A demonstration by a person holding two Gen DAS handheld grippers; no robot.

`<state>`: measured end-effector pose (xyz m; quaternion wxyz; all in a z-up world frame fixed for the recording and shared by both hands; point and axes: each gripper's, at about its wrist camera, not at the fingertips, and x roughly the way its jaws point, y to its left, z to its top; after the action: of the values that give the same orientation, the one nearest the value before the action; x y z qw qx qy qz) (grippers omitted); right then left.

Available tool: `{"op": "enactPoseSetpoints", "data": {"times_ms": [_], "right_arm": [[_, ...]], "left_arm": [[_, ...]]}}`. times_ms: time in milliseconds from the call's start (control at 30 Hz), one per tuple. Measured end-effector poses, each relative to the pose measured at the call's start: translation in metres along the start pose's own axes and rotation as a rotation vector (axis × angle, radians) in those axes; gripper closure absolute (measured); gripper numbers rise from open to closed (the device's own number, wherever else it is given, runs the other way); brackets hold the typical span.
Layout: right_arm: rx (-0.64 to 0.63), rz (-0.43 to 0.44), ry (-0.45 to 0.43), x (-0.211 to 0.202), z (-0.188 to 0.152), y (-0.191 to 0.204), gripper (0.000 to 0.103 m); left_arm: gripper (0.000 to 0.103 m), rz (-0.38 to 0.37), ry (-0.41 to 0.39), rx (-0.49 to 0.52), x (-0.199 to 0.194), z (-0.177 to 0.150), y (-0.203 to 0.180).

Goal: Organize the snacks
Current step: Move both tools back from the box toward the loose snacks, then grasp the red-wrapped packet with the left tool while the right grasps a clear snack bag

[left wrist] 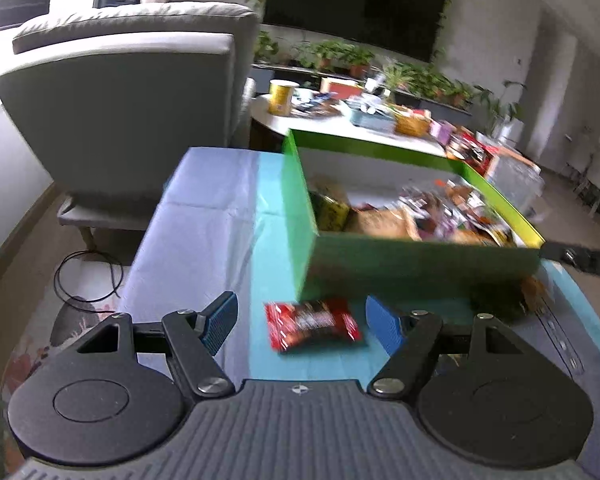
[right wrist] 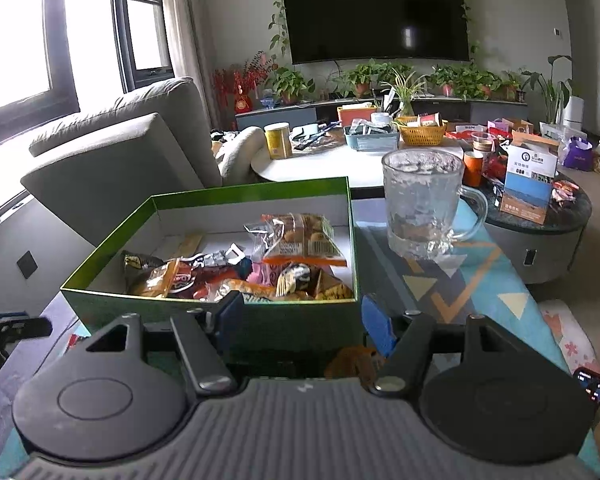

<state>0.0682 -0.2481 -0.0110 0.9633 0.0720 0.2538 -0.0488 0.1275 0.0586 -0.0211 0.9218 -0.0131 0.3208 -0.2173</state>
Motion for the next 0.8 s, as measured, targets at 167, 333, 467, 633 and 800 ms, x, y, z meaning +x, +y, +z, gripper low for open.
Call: {"op": "enactPoseSetpoints", "data": {"times_ms": [167,333,467,633,800], "right_arm": [[0.008,0.002,0.014,-0.005,-0.008,-0.002,0.055],[-0.023,0.065,0.033,-0.017,-0.020,0.004,0.055],[-0.100,0.169,0.047,-0.032,-0.035,0.020,0.055],[-0.250,0.416,0.116,-0.052,-0.061,0.057,0.055],[-0.421,0.558,0.128,-0.067,-0.081,0.098,0.055]], "left_arm": [[0.035,-0.026,0.003,0.131,-0.014,-0.013,-0.019],[0.035,0.009,-0.007,0.185,-0.016,-0.019,-0.026],[0.035,0.003,-0.013,0.167,-0.005,-0.014,-0.017],[0.035,0.021,-0.009,0.104,0.029,0.004,0.005],[0.035,-0.073,0.012,0.106,0.051,0.012,0.008]]}}
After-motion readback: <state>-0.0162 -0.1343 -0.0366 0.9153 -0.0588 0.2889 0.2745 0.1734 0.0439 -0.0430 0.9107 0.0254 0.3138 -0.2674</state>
